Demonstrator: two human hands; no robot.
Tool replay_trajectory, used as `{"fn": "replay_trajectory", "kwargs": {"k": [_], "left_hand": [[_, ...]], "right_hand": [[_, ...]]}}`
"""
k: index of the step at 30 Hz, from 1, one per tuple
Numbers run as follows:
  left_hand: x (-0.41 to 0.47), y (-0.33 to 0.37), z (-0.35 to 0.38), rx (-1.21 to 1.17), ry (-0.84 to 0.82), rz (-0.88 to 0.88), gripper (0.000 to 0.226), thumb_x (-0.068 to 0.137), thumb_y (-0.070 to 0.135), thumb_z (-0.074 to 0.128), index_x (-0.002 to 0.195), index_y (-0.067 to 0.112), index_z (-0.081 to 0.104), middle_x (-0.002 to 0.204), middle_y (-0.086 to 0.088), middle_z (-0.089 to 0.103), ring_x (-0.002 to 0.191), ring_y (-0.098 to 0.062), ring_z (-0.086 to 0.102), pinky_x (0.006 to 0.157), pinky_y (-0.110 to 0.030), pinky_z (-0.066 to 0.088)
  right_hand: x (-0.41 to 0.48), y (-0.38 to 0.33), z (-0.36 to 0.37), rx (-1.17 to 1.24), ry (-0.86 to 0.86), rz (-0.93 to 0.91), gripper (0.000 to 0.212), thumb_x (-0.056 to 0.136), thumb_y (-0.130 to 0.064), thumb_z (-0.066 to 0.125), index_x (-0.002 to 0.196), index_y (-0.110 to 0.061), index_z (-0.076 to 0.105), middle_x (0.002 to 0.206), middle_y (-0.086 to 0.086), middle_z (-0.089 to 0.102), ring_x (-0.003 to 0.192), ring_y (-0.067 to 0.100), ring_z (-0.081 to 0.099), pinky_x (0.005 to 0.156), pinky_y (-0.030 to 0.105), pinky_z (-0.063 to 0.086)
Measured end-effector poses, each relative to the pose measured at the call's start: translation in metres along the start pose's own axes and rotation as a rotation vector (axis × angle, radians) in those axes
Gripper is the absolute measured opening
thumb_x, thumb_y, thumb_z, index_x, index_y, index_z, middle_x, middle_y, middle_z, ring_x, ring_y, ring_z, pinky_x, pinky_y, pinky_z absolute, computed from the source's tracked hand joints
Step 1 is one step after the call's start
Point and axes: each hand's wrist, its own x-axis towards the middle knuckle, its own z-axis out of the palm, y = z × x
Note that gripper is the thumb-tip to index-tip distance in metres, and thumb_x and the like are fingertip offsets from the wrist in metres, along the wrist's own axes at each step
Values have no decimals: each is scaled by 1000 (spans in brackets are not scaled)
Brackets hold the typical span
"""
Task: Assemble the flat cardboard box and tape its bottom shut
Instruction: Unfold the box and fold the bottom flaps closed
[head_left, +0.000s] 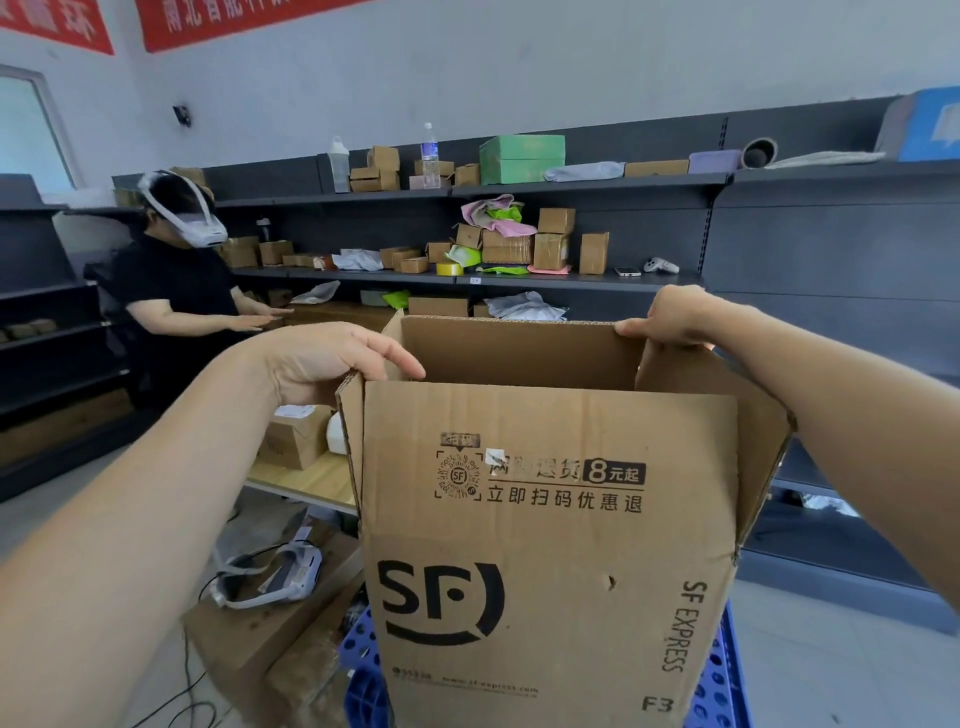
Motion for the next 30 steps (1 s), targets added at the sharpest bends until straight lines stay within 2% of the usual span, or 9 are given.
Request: {"fn": "replay_trajectory", "kwargs": {"k": [3,7,11,14,18,21,24,27,30], "left_hand": [[-1,-4,2,-58,-49,16,43,90,-11,40,120,13,59,81,-12,65,56,-13,67,47,-23,53],[0,-17,-6,18,3,104,57,89,-12,45,134,22,50,99,7,57,63,9,66,53,-11,51],[-4,-26,-9,47,9,146,62,89,-9,48,137,29,46,107,18,52,70,20,61,61,-7,50],[-10,-27,-5,-115,-95,126,65,83,-5,54,136,30,41,109,10,52,70,12,65,60,-13,54],[-10,-32,-11,-158,-228,139,103,46,29,88,137,42,41,140,16,35,121,-11,52,91,-36,49],[-7,-34,-13,-165,-281,156,104,38,32,91,129,49,44,135,24,38,115,-8,60,88,-35,54],[-5,-36,-12,-192,-304,166,103,41,27,90,127,53,41,138,17,46,115,-13,61,92,-42,53],[-5,-39,-10,-247,-316,193,111,38,25,93,130,51,37,141,4,50,118,-22,60,85,-38,56],[-6,-41,-8,-299,-313,223,117,33,30,96,132,46,36,136,-1,55,115,-25,62,78,-35,57]], "right_hand": [[1,-3,2,-17,54,12,56,93,-56,45,87,-2,61,88,12,60,83,27,56,73,34,42],[4,-13,1,-57,43,30,60,96,-50,43,65,-6,67,86,10,63,80,26,56,76,34,42],[10,-13,0,-19,-36,49,58,94,-53,46,115,-1,63,99,12,58,88,30,57,73,36,45],[10,-8,1,46,-107,34,50,97,-42,48,131,-7,53,106,11,58,90,29,58,62,32,46],[6,-5,-2,238,-160,32,40,100,-23,46,140,-16,44,115,12,56,89,29,61,53,35,52],[4,-5,-4,335,-228,70,41,101,-17,38,142,-20,41,114,12,58,85,30,64,52,38,57],[1,-4,-6,426,-257,109,39,102,-20,32,139,-17,44,104,14,64,84,32,66,45,35,57],[0,-1,-5,485,-248,129,38,102,-28,35,135,-16,49,106,17,66,91,36,68,68,46,61],[1,3,-4,530,-238,137,39,101,-30,38,136,-18,50,114,18,65,100,38,66,89,56,53]]}}
